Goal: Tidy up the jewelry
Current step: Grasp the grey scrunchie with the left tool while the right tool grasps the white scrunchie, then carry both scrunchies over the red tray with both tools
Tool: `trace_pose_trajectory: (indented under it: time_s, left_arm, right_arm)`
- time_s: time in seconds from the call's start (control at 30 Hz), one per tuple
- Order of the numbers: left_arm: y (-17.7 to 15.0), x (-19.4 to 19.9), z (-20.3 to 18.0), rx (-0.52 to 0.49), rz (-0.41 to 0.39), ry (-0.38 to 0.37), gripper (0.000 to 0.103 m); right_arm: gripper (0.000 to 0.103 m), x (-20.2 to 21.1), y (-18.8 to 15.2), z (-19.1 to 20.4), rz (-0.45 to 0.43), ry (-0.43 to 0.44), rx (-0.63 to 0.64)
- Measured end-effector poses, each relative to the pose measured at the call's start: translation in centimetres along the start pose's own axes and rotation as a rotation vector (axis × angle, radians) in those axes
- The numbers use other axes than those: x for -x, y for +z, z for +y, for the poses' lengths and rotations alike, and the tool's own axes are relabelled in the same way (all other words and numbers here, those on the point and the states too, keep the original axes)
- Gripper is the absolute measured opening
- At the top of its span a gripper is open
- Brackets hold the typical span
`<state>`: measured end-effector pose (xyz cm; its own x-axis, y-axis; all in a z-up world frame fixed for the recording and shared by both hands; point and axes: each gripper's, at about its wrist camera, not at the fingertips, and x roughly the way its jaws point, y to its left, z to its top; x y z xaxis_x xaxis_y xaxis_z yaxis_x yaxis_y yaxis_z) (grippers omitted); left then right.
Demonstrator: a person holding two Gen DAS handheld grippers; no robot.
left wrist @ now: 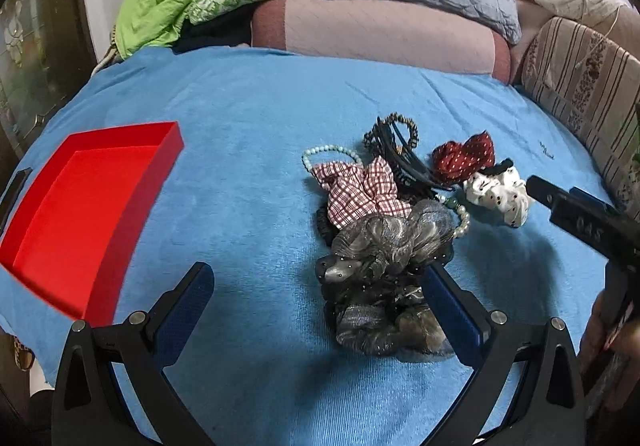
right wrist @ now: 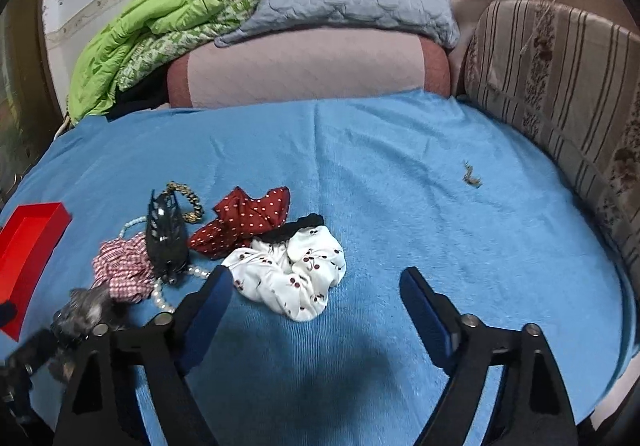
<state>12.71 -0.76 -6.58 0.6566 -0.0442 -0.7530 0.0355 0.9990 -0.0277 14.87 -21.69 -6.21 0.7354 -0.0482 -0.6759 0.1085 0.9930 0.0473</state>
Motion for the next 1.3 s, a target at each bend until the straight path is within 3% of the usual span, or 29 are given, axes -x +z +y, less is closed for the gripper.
trace_pose_trajectory:
  time_s: [0.33, 0.43, 0.5, 0.53, 0.57, 0.63, 0.83, 1.3]
  left_arm:
    - [-0.3, -2.5, 0.7, 0.047, 0.065, -0.058, 0.099]
    - [-0.4, -3.2, 0.6, 0.042, 0.101, -0.086, 0.079]
    - [-0.6, -3.7, 0.3, 0.038, 0.130, -0.111, 0.044]
    - [-0.7, -3.9, 0.2, 0.035, 0.146, -0.123, 0.033]
    - [-0.7, -4.1, 0.0, 0.032, 0.161, -0.136, 0.025]
    - [-0.8, -3.9, -0.3, 0.022, 0.152, -0.139, 0.020]
    - [-0.3, -1.9, -0.9, 0.005, 0.127, -0.154, 0.017]
    - [-0.2, 2.3, -0.5, 0.008, 0.072, -0.160, 0.017]
  right_arm:
    - [0.065, -4.7, -0.1, -1.1, 0.118, 0.050, -0.062]
    - [0.058, -5.4, -0.2, -1.0, 0.133, 0.061, -0.069]
    - [0.047, -5.8, -0.3, -0.9, 0.143, 0.068, -0.064]
    - [0.039, -6.0, -0.4, -0.7, 0.148, 0.074, -0.060]
    - [0.034, -6.1, -0.5, -0.6, 0.153, 0.078, -0.055]
    - [0.025, -6.1, -0.6, -0.3, 0.154, 0.089, -0.046]
    - [0.014, -5.5, -0.7, -0.1, 0.144, 0.120, -0.033]
    - [0.013, 0.5, -2.0, 0.0, 0.118, 0.195, -0.038]
